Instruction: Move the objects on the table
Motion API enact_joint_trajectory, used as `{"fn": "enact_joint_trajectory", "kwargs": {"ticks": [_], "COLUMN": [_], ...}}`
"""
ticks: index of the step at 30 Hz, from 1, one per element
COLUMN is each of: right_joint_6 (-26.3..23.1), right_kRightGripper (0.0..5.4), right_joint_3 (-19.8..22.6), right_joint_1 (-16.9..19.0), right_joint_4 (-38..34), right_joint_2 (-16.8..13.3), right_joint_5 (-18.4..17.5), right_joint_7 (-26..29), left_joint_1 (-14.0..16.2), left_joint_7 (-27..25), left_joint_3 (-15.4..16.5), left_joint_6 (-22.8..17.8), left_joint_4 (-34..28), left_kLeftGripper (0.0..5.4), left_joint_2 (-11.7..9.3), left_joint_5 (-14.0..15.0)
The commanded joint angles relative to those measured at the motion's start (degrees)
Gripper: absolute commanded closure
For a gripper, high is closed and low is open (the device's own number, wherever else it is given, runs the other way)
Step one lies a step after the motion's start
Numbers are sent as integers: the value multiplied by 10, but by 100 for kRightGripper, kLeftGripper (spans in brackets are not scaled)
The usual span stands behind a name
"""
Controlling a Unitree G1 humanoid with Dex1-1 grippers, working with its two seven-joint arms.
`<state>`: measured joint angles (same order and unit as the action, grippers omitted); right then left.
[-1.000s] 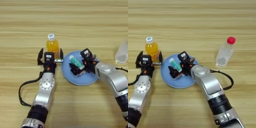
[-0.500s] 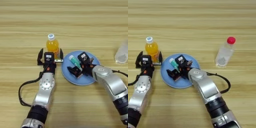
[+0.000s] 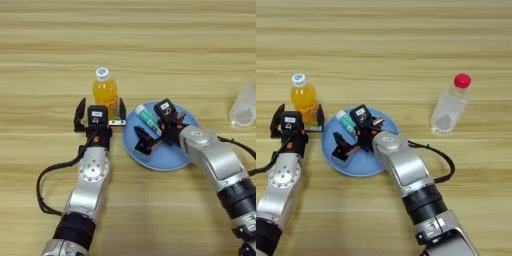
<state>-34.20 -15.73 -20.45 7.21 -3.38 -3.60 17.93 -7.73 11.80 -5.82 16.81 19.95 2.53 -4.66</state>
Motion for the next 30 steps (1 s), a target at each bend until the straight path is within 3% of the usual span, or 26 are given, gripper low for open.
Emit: {"fn": "enact_joint_trajectory", "kwargs": {"ticks": [1, 3, 16, 27, 28, 30], "right_joint_6": [-1, -2, -1, -1, -2, -3], "right_kRightGripper": [1, 1, 163, 318, 364, 374], "right_joint_3": [4, 2, -3, -3, -2, 1], "right_joint_1": [-8, -4, 25, 34, 34, 33], "right_joint_4": [15, 9, -30, -41, -39, -31], "right_joint_2": [2, -1, -17, -22, -21, -20], "right_joint_5": [6, 6, 4, 5, 4, 3], "right_joint_7": [-1, 3, 19, 24, 24, 23], "left_joint_1": [7, 7, 6, 4, 3, 2], "left_joint_7": [4, 4, 3, 3, 3, 3], "left_joint_3": [-7, -7, -6, -4, -4, -4], "left_joint_6": [-6, -5, -3, -3, -3, -3], "left_joint_4": [-7, -7, -2, 0, 0, 1], "left_kLeftGripper": [0, 0, 0, 0, 0, 0], "left_joint_2": [25, 25, 23, 23, 23, 23], "left_joint_5": [-7, -6, -5, -4, -4, -4]}}
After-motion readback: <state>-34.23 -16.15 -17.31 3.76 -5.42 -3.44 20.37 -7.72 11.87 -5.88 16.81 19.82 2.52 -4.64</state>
